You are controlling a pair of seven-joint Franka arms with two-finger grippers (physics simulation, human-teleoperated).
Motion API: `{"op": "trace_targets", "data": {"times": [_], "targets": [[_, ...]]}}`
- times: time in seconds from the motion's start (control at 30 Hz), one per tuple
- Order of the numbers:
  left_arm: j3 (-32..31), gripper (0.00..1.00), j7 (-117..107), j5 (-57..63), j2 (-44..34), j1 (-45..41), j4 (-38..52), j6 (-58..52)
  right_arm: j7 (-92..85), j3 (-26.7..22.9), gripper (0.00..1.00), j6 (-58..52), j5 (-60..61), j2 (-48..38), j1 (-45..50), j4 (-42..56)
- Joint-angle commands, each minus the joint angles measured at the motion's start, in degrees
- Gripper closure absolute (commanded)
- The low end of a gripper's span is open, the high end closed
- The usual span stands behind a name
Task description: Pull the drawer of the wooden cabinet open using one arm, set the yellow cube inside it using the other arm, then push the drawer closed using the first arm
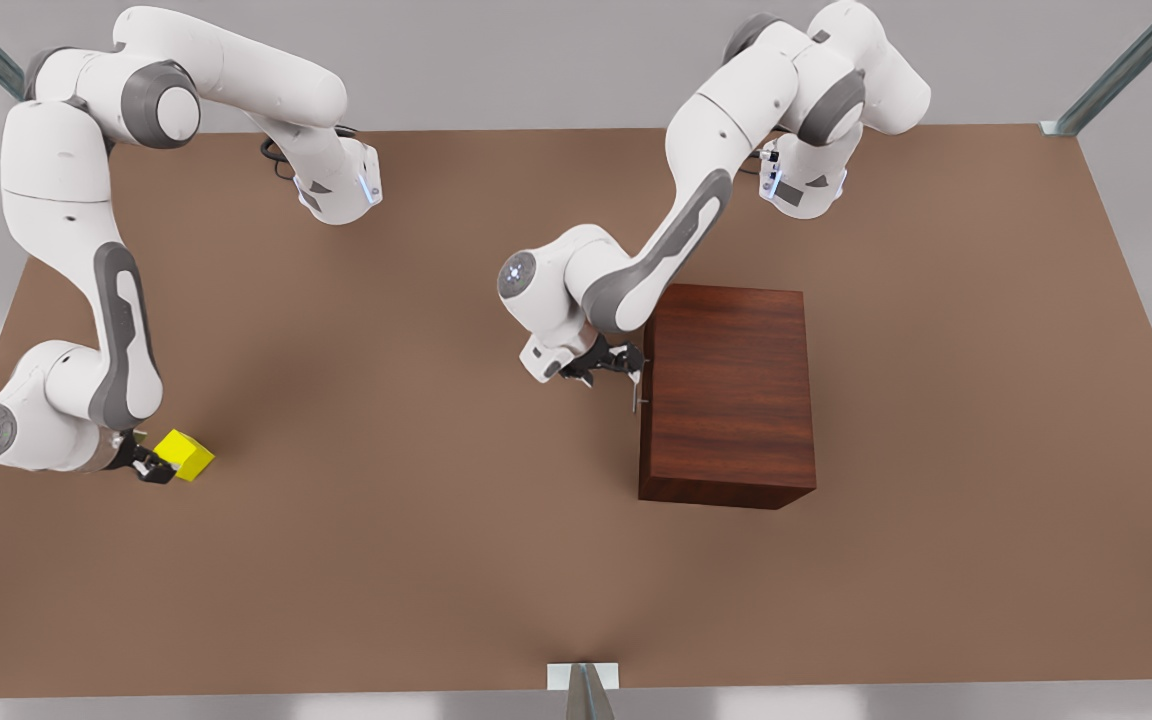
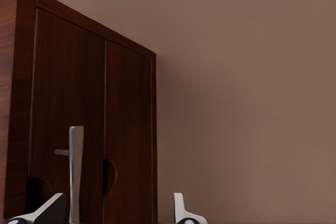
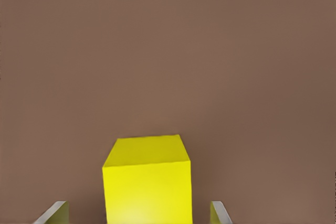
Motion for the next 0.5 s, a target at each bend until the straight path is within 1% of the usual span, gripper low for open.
{"op": "trace_targets", "data": {"times": [0.0,0.03,0.2,0.47], "targets": [[0.00,0.00,-8.33,-0.07,0.24,0.04,0.03,0.25,-1.65,0.43,0.00,2.08,-2.57,0.00,-0.29,-0.38],[0.00,0.00,-8.33,-0.07,0.33,0.13,0.03,0.43,-1.74,1.66,0.00,4.02,-2.65,-0.08,-1.61,-1.43],[0.00,0.00,-8.42,-0.42,1.21,0.22,0.11,0.95,-1.56,3.86,0.00,6.39,-4.24,-0.17,-3.37,-3.71],[-0.35,0.00,-11.67,-1.65,1.56,-0.05,0.99,5.87,-1.39,4.21,0.00,7.98,-5.73,-0.08,-3.90,-4.86]]}}
